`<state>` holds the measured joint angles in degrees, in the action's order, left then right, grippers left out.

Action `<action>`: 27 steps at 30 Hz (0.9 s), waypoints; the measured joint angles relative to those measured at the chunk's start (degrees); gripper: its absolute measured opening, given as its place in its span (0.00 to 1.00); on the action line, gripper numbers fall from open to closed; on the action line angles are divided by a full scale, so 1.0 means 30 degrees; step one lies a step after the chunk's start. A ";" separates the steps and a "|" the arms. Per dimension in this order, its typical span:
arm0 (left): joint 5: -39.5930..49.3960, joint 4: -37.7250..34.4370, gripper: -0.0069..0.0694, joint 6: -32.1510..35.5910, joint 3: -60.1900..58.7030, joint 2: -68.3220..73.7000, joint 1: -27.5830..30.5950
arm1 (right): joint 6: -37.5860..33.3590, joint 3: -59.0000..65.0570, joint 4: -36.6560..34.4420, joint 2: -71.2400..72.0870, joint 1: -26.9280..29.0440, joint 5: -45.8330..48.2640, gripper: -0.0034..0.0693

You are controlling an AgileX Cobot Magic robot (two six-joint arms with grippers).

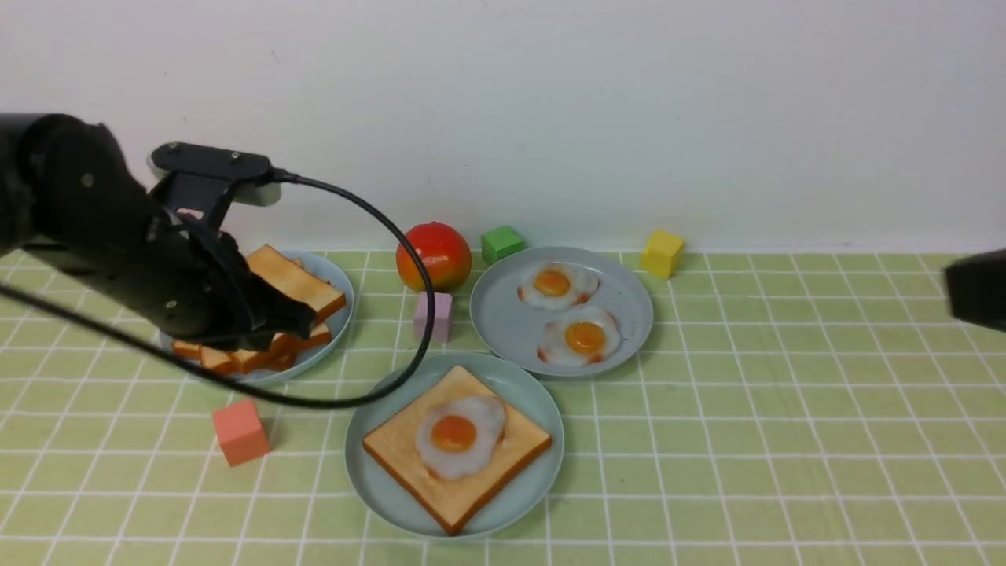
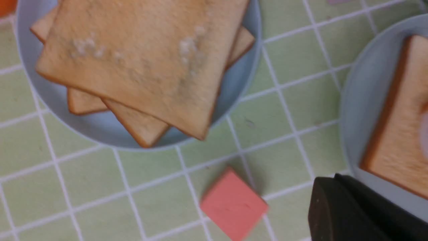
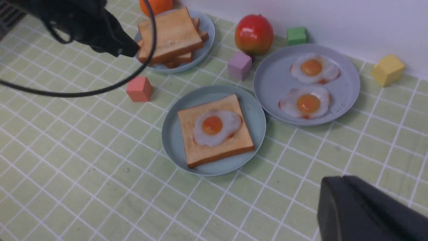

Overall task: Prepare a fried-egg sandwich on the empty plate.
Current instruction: Use the left arm to grab a slice of bread

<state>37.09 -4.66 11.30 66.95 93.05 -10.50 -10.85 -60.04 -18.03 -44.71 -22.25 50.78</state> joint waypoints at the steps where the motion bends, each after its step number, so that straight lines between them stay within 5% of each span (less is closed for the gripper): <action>1: -0.0065 0.0370 0.12 0.0518 0.0406 0.0639 0.0104 | 0.0000 0.0172 0.0020 0.0392 0.0000 -0.0023 0.04; 13: -0.2888 0.4869 0.66 0.1397 0.1387 0.3913 0.0126 | 0.0017 0.0518 0.0166 0.0629 0.0000 0.0614 0.05; 19: -0.3443 0.5838 0.69 0.1397 0.1450 0.4738 0.0126 | 0.0017 0.0518 0.0166 0.0475 0.0000 0.0660 0.05; 27: -0.3601 0.6240 0.61 0.1418 0.1513 0.5619 0.0126 | 0.0033 0.0518 -0.0108 0.0459 0.0000 0.0720 0.05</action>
<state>26.29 14.06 15.56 71.49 109.90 -10.12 -10.75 -58.48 -18.35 -43.34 -22.25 52.94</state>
